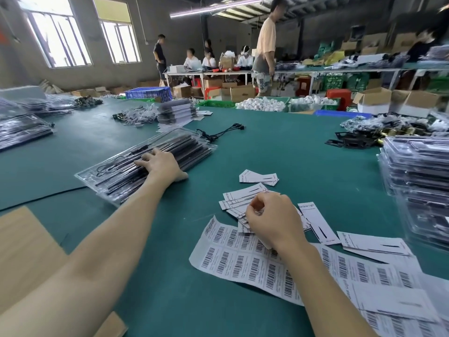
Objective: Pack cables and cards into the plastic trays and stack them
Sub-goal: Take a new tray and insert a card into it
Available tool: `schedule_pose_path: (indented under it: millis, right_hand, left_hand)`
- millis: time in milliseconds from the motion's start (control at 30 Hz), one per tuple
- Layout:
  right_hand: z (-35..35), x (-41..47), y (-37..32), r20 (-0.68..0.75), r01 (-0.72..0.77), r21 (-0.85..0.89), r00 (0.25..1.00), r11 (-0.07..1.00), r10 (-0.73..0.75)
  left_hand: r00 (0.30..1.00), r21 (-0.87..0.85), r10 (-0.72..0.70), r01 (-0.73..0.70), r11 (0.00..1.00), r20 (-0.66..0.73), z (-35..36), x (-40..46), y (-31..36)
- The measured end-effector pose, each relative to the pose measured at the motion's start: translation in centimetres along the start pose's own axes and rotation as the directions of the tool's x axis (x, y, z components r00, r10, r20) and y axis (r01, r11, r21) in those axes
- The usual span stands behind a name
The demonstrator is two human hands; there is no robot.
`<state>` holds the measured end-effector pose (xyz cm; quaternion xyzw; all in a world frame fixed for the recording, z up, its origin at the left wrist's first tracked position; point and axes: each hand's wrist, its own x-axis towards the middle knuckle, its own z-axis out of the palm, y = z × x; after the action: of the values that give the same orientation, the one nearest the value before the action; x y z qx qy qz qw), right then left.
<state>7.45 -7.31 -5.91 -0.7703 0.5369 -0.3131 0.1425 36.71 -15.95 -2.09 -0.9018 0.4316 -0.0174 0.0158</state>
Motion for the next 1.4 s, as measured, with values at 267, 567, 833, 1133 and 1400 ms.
schedule_pose_path:
  millis: [267, 567, 833, 1133, 1400]
  right_hand:
    - [-0.6, 0.1, -0.1, 0.070, -0.055, 0.032, 0.996, 0.998, 0.052]
    - [-1.9, 0.3, 0.4, 0.132, -0.108, -0.043, 0.985, 0.993, 0.113]
    - [-2.3, 0.2, 0.5, 0.156, -0.125, 0.028, 0.980, 0.992, 0.119]
    - [-2.1, 0.4, 1.1, 0.141, -0.131, 0.097, 0.983, 0.987, 0.117]
    - [-5.8, 1.2, 2.9, 0.075, -0.321, 0.704, 0.921, 0.634, 0.383]
  left_hand:
    - [0.989, 0.055, 0.063, -0.071, 0.996, 0.136, -1.8, -5.7, 4.4]
    - [0.948, -0.095, 0.287, -0.275, 0.957, 0.138, -5.0, -11.2, 9.4]
    - [0.974, -0.166, 0.218, -0.225, 0.960, -0.062, -3.1, -10.1, 8.5]
    - [0.951, -0.222, 0.228, -0.273, 0.936, -0.207, -3.5, -10.4, 9.2]
    - [0.803, -0.180, 0.443, -0.543, 0.820, -0.399, -6.7, -16.0, 12.6]
